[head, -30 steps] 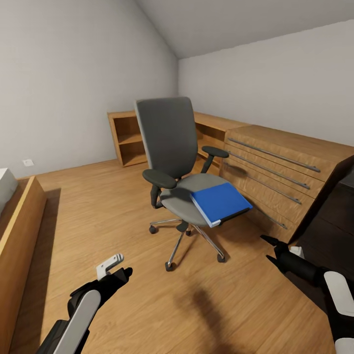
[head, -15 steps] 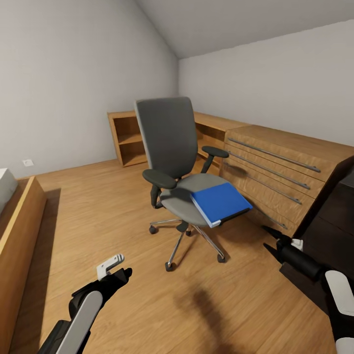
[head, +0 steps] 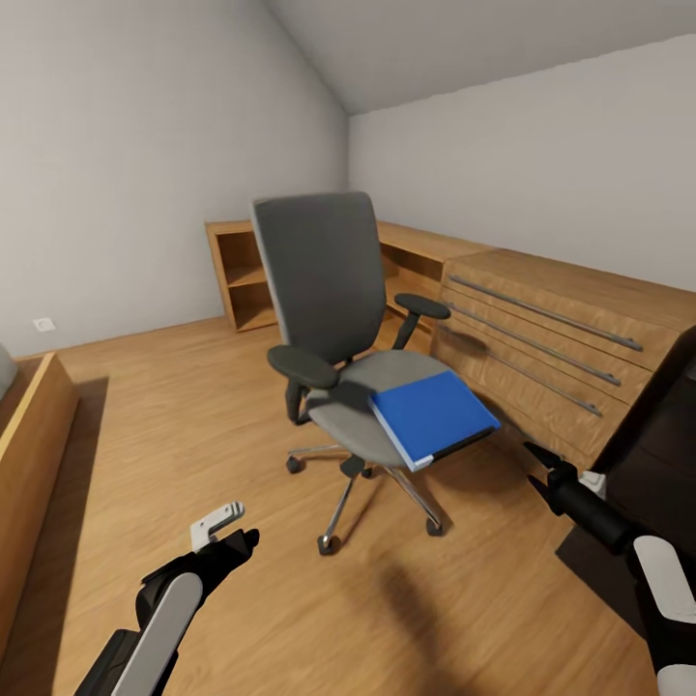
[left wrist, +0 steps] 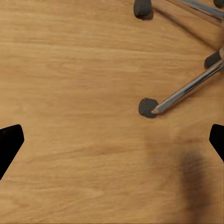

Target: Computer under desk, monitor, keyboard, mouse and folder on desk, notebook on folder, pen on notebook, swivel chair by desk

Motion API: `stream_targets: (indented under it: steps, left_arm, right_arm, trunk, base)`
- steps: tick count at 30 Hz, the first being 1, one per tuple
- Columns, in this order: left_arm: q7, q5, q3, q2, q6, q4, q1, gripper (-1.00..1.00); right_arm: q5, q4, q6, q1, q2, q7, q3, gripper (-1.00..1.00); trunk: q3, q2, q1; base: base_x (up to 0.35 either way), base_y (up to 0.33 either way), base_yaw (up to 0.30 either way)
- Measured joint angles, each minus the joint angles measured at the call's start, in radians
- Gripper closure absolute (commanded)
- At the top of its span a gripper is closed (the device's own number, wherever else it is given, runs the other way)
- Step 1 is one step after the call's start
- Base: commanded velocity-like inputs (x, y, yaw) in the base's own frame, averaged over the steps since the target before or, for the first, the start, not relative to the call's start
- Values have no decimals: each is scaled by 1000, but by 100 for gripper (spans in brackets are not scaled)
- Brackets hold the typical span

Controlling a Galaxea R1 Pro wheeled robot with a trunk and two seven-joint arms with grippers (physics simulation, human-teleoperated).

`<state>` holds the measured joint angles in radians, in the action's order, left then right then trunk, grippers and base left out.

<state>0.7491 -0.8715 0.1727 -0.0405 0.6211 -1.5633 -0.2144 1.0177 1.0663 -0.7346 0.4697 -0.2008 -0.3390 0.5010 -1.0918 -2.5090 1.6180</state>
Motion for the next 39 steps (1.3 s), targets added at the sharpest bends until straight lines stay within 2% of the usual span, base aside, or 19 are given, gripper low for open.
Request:
stream_targets:
  steps: [7, 15, 39]
  left_arm:
    - [0, 1, 0, 0, 0, 1, 0, -100]
    - [0, 1, -1, 0, 1, 1, -1, -100]
    - [0, 0, 0, 0, 0, 2, 0, -100]
  right_arm:
    - [0, -13, 7, 0, 1, 0, 0, -100]
    - [0, -71, 10, 0, 1, 1, -2, -100]
    - [-1, -93, 11, 0, 5, 3, -3, -100]
  trunk:
    - [0, 0, 0]
    - [0, 0, 0]
    - [0, 0, 0]
  base:
    - [78, -10, 0]
    - [117, -1, 0]
    - [137, 0, 0]
